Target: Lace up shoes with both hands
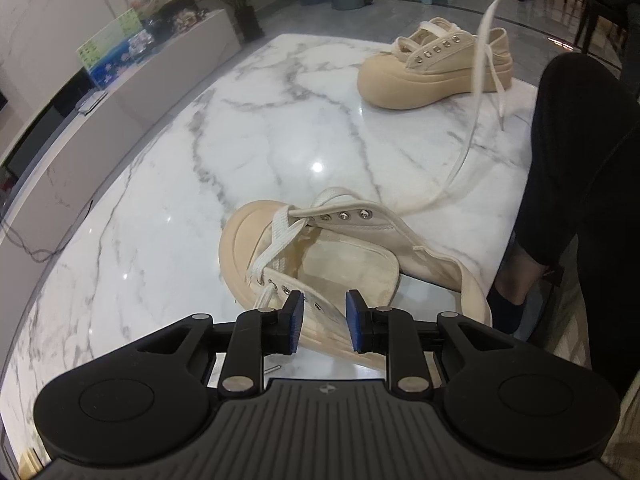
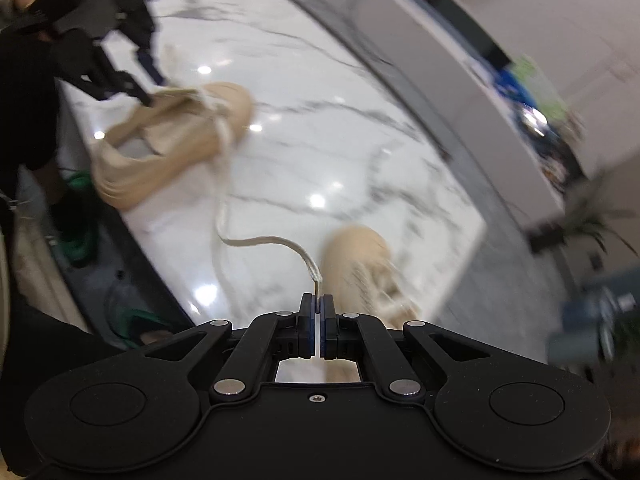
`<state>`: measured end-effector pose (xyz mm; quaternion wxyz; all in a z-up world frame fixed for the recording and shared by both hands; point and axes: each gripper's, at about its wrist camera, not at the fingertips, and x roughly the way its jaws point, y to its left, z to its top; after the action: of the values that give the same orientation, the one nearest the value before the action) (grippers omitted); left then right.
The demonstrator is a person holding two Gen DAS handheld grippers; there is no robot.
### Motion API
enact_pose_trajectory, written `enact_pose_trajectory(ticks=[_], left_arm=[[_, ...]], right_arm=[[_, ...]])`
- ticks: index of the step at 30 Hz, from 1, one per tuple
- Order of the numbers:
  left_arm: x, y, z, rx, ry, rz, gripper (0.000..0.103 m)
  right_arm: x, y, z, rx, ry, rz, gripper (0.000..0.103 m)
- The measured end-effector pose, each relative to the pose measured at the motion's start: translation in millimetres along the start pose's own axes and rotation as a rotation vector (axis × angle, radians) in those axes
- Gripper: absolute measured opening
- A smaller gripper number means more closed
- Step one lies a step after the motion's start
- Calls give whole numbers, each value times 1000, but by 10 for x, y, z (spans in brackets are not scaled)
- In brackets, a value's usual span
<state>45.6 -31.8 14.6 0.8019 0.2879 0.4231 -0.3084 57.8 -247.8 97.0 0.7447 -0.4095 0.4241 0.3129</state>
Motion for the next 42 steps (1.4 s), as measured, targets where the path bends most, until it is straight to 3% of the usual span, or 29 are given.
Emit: enact_pose_trajectory(ticks=[11, 18, 26, 34, 38, 42], left_arm=[[12, 91, -127, 11, -85, -71, 22], [30, 202, -171, -41, -112, -112, 22], [44, 310, -222, -102, -130, -140, 31], [28, 364, -258, -119, -133, -143, 34], [24, 375, -272, -123, -130, -139, 37], [38, 370, -276, -120, -114, -127, 38]], right_arm=[[606, 281, 774, -200, -34, 151, 1], [909, 456, 1208, -317, -41, 189, 1], [1142, 592, 1569, -387, -64, 253, 1], [1258, 583, 1695, -342, -91, 299, 3], [1239, 526, 1687, -276, -106, 312, 19], [1232, 474, 1664, -200, -103, 360, 19]])
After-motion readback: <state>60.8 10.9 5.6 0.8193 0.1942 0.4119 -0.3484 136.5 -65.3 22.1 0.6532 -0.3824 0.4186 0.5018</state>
